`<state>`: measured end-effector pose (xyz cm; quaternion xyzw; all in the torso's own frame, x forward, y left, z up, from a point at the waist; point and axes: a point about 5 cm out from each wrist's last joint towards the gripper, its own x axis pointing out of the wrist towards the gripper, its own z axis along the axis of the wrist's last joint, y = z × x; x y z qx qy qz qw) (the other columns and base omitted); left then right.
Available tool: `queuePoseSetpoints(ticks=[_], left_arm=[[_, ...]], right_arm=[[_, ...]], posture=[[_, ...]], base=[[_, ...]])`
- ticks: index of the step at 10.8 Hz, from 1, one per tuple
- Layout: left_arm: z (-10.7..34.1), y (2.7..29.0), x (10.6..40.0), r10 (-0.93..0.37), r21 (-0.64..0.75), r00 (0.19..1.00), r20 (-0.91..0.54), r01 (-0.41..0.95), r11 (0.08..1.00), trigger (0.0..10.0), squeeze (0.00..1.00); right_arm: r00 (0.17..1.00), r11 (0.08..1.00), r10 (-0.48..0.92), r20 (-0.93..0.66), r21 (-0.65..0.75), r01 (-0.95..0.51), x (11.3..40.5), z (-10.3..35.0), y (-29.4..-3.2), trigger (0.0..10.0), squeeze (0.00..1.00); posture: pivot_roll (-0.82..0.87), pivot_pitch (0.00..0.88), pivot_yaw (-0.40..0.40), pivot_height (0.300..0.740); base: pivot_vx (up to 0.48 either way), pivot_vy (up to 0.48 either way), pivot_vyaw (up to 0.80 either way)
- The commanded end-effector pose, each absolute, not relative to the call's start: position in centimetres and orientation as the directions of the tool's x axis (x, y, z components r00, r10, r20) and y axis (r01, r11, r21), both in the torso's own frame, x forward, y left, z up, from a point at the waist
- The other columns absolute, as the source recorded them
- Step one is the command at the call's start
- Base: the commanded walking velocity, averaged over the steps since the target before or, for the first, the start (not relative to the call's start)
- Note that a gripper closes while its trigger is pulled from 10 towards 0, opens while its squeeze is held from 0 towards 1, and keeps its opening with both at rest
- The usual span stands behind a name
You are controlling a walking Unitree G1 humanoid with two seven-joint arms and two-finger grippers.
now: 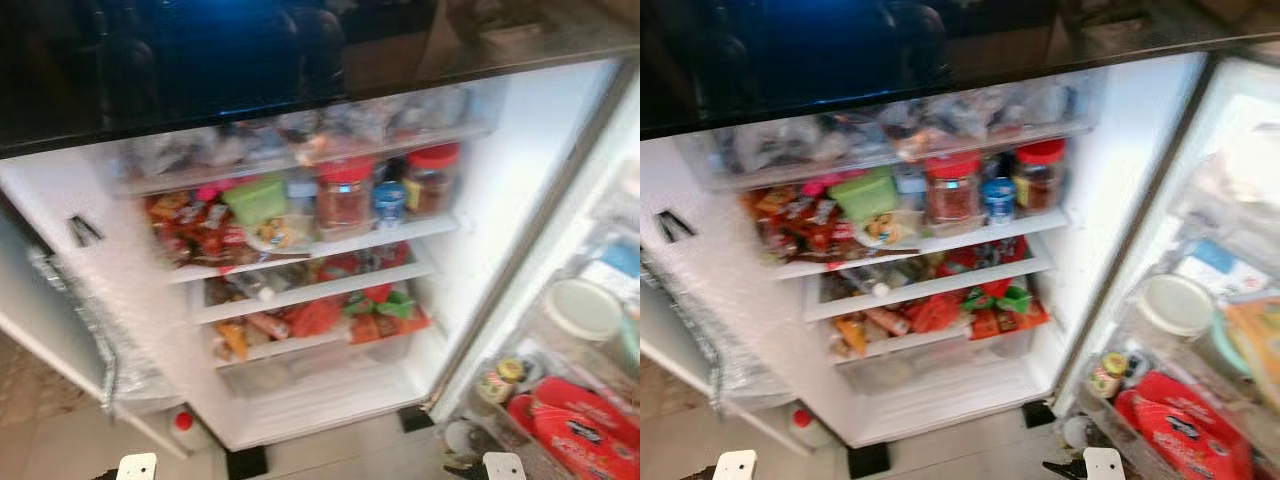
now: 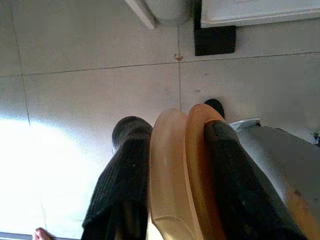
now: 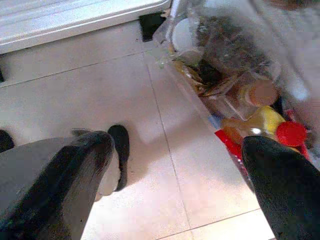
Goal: Restocking fridge
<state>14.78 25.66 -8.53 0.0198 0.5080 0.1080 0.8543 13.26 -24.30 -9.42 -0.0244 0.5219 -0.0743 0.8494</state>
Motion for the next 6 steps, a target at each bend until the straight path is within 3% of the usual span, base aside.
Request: queuePoseSetpoints(ticks=[1, 4, 6], left_arm=[[-8.6, 25.88, 14.42, 0.21, 0.158, 0.449, -0.869, -0.151, 0.976, 10.0, 0.0], [-8.61, 25.87, 14.41, 0.206, 0.151, 0.449, -0.87, -0.155, 0.976, 10.0, 0.0], [-8.58, 25.9, 14.46, 0.206, 0.159, 0.45, -0.869, -0.14, 0.977, 10.0, 0.0]], right_arm=[[0.444, 0.989, -0.146, -0.884, -0.114, 0.099, 13.26, -9.47, -24.12, 10.0, 0.0], [0.443, 0.989, -0.144, -0.885, -0.113, 0.097, 13.26, -9.47, -24.1, 10.0, 0.0], [0.443, 0.989, -0.141, -0.885, -0.112, 0.092, 13.29, -9.47, -24.06, 10.0, 0.0]], posture=[[-0.18, 0.0, 0.064, 0.74], [-0.18, 0.0, 0.062, 0.74], [-0.18, 0.0, 0.064, 0.74]], base=[[0.0, -0.33, 0.0], [0.0, 0.0, 0.0], [0.0, -0.396, 0.0]])
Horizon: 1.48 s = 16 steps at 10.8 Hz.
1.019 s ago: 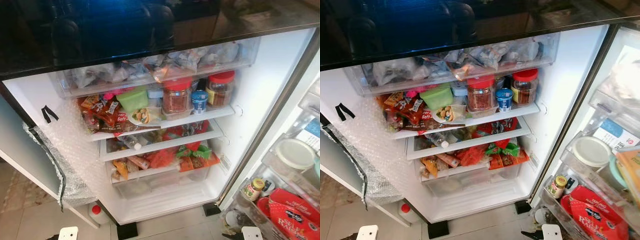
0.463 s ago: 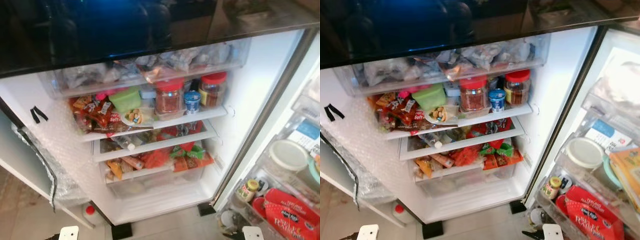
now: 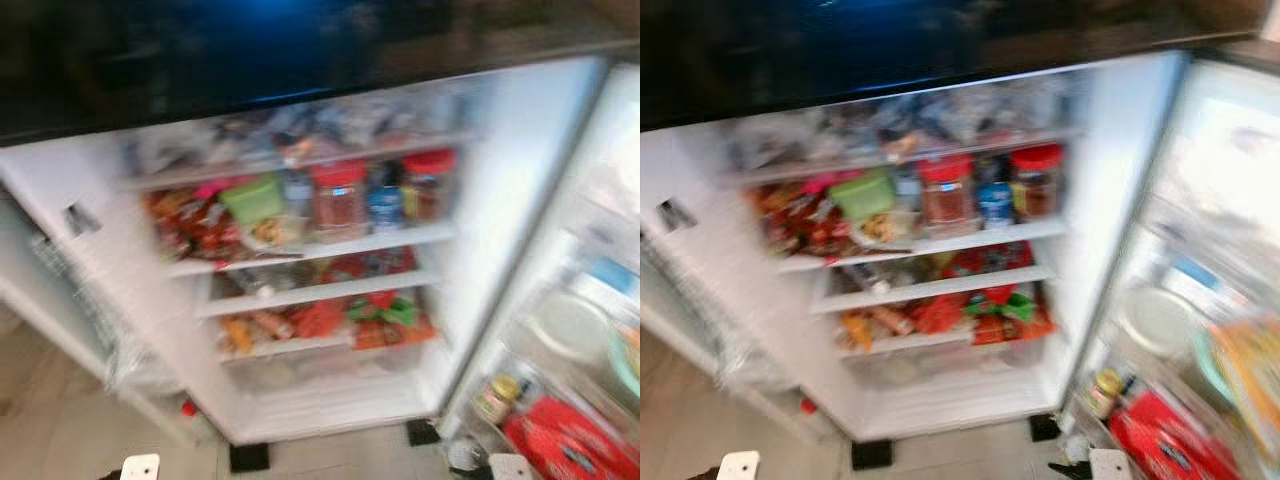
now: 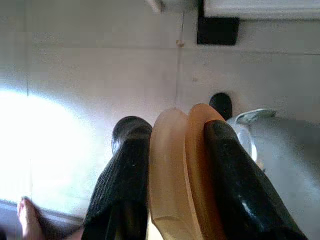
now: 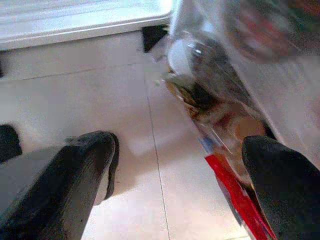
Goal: Restocking fridge
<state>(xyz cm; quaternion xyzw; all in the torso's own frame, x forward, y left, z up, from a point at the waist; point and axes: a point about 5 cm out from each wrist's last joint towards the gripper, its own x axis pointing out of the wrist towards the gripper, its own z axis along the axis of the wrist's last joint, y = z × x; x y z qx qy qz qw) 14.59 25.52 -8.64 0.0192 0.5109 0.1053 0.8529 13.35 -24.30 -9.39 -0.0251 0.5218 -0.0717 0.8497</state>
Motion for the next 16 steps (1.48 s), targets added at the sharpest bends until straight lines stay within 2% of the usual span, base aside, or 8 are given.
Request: queuePoseSetpoints(ticks=[1, 7, 11, 12, 13, 14, 15, 16], left_arm=[[-8.6, 25.9, 14.5, 0.207, 0.155, 0.45, -0.869, -0.15, 0.976, 10.0, 0.0], [-8.5, 25.9, 14.7, 0.211, 0.158, 0.459, -0.863, -0.151, 0.976, 10.0, 0.0], [-7.3, 25.7, 16.8, 0.188, 0.018, 0.633, -0.751, -0.265, 0.964, 10.0, 0.0], [-2.3, 23.0, 24.9, 0.065, -0.093, 0.874, -0.481, -0.125, 0.988, 10.0, 0.0], [0.1, 21.2, 27.1, -0.101, -0.065, 0.923, -0.371, 0.082, 0.994, 10.0, 0.0], [0.9, 20.2, 27.1, -0.197, 0.1, 0.915, -0.352, 0.246, 0.964, 10.0, 0.0], [1.2, 19.7, 27.0, -0.233, 0.14, 0.912, -0.338, 0.294, 0.946, 10.0, 0.0], [2.5, 18.6, 27.2, -0.244, -0.041, 0.938, -0.244, 0.241, 0.97, 10.0, 0.0]], right_arm=[[0.443, 0.99, -0.14, -0.885, -0.11, 0.093, 13.3, -9.5, -24.0, 10.0, 0.0], [0.446, 0.99, -0.138, -0.885, -0.107, 0.094, 13.4, -9.4, -24.0, 10.0, 0.0], [0.445, 0.99, -0.133, -0.886, -0.102, 0.093, 13.5, -9.4, -24.0, 10.0, 0.0], [0.443, 0.992, -0.128, -0.887, -0.105, 0.076, 13.5, -9.4, -24.1, 10.0, 0.0], [0.442, 0.992, -0.125, -0.888, -0.106, 0.068, 13.5, -9.4, -24.1, 10.0, 0.0], [0.441, 0.992, -0.125, -0.889, -0.106, 0.068, 13.5, -9.4, -24.1, 10.0, 0.0], [0.44, 0.992, -0.126, -0.889, -0.106, 0.069, 13.4, -9.4, -24.1, 10.0, 0.0], [0.437, 0.992, -0.128, -0.89, -0.106, 0.073, 13.4, -9.4, -24.2, 10.0, 0.0]], posture=[[-0.18, 0.0, 0.066, 0.74], [-0.18, 0.0, 0.067, 0.74], [-0.16, 0.0, 0.059, 0.74], [-0.14, 0.0, 0.052, 0.74], [-0.14, 0.0, 0.053, 0.74], [-0.15, 0.0, 0.058, 0.74], [-0.15, 0.0, 0.058, 0.74], [-0.15, 0.0, 0.056, 0.74]], base=[[0.0, 0.0, 0.0], [0.0, -0.08, 0.0], [0.0, 0.0, 0.0], [0.0, 0.0, 0.0], [0.0, 0.0, 0.0], [0.0, 0.0, 0.0], [0.0, 0.0, 0.0], [0.0, 0.0, 0.0]])
